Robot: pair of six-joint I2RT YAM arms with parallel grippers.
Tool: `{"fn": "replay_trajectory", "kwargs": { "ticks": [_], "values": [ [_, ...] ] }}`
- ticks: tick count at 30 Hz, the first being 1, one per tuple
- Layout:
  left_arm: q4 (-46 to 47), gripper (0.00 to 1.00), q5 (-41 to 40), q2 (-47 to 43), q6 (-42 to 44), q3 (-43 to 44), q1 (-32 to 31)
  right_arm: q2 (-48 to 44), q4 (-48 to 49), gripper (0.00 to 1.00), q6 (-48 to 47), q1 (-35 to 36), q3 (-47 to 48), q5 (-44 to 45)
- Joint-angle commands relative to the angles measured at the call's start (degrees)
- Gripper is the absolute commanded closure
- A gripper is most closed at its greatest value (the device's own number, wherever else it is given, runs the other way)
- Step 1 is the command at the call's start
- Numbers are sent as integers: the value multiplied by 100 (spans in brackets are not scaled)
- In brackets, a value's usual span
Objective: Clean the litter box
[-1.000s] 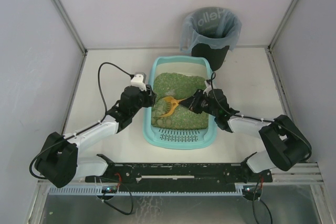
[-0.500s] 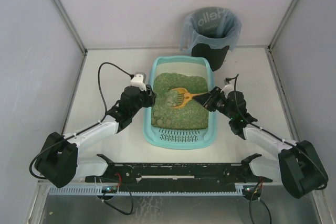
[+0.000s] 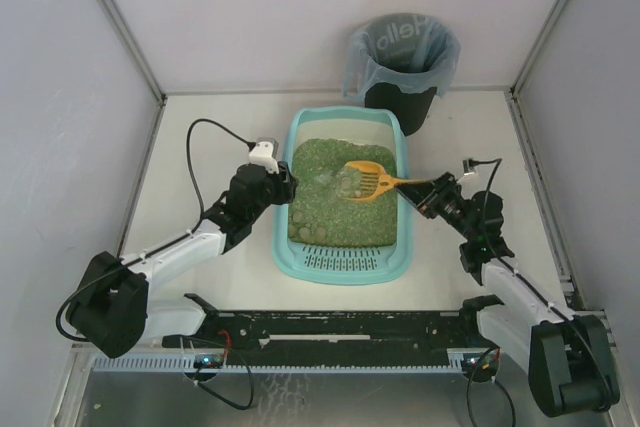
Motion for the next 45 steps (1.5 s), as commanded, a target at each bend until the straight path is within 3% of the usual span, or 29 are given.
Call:
{"fn": "replay_trajectory", "kwargs": {
  "ticks": [1,4,8,12,17,21,26,30,35,39,43,45],
  "values": [
    [131,51,281,-78,-40,180,-91,-207,435,100,313,-173,11,-188],
    [123,51,308,-41,-48,206,-92,-70,632,100,209,-49,154,-649],
    [125,51,277,-79,-45,183,-98,-212,904,100,693,-459,-325,-336],
    [134,51,308,-32,-43,204,-91,151,1215,100,358,-52,182,-1120],
    [124,51,288,-68,-42,179,-91,-250,-51,100,427,-578,-7,-78],
    [128,52,271,-43,-34,192,-97,201,706,100,198,-269,324,-930],
    [105,51,298,-40,-38,206,-91,71,703,100,533,-553,-27,-478],
    [115,52,294,-30,-40,206,-91,413,1023,100,204,-218,387,-1278],
    [116,51,281,-58,-38,192,-91,162,187,100,438,-694,73,-454],
    [125,51,265,-24,-38,201,-91,669,1070,100,252,-355,457,-1502],
    [122,52,327,6,-60,216,-92,314,426,100,504,-687,136,-639],
    [133,51,267,-48,-58,172,-91,290,453,100,325,-556,255,-748]
  ]
}}
